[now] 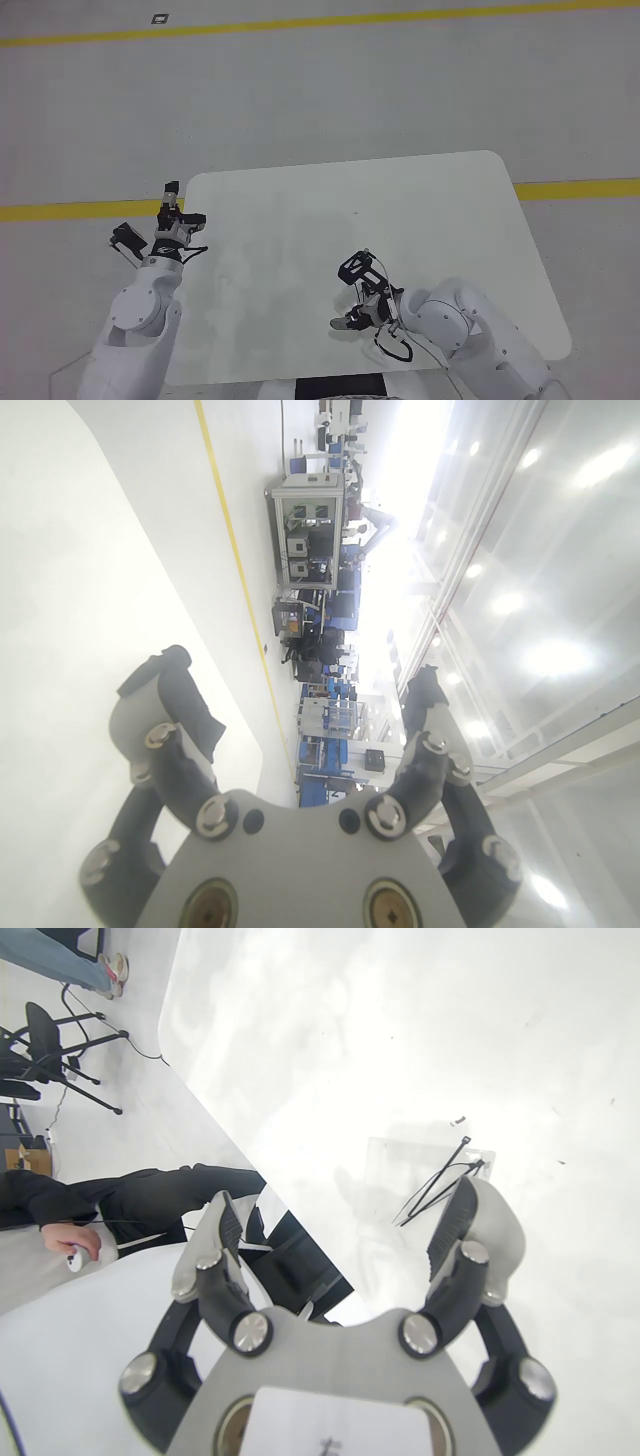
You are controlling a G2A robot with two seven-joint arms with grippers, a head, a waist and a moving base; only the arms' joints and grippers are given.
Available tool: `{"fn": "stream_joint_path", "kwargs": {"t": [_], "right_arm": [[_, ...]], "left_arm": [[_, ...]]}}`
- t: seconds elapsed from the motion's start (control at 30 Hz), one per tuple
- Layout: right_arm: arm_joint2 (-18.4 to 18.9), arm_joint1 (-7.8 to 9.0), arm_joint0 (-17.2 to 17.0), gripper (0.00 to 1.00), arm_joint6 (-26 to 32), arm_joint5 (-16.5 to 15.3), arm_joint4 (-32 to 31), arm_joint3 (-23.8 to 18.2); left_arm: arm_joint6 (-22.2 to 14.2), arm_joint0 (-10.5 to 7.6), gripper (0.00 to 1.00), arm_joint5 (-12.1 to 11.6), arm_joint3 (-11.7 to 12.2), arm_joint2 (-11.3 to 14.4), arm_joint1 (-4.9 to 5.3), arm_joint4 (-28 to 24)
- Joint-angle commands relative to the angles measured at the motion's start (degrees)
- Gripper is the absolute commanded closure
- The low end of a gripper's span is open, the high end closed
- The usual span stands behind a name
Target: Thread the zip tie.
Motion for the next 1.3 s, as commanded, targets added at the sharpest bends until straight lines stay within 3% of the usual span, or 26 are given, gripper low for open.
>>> {"fn": "stream_joint_path", "kwargs": {"t": [0.0, 0.5, 0.9, 1.27], "right_arm": [[-0.5, 0.02, -0.2, 0.0, -1.2, -0.3, -0.4, 0.2], [-5.3, -0.26, 1.0, 0.0, 2.6, 11.8, -5.3, -1.0], [-7.7, -0.61, 2.9, 0.0, 2.3, 14.9, -6.4, 1.2], [-7.8, -0.61, 2.9, 0.0, 2.3, 14.9, -6.5, 1.2]], "left_arm": [[0.0, 0.0, 0.0, 0.0, 0.0, 0.0, 0.0, 0.0], [0.0, 0.0, 0.0, 0.0, 0.0, 0.0, 0.0, 0.0], [0.0, 0.0, 0.0, 0.0, 0.0, 0.0, 0.0, 0.0], [0.0, 0.0, 0.0, 0.0, 0.0, 0.0, 0.0, 0.0]]}}
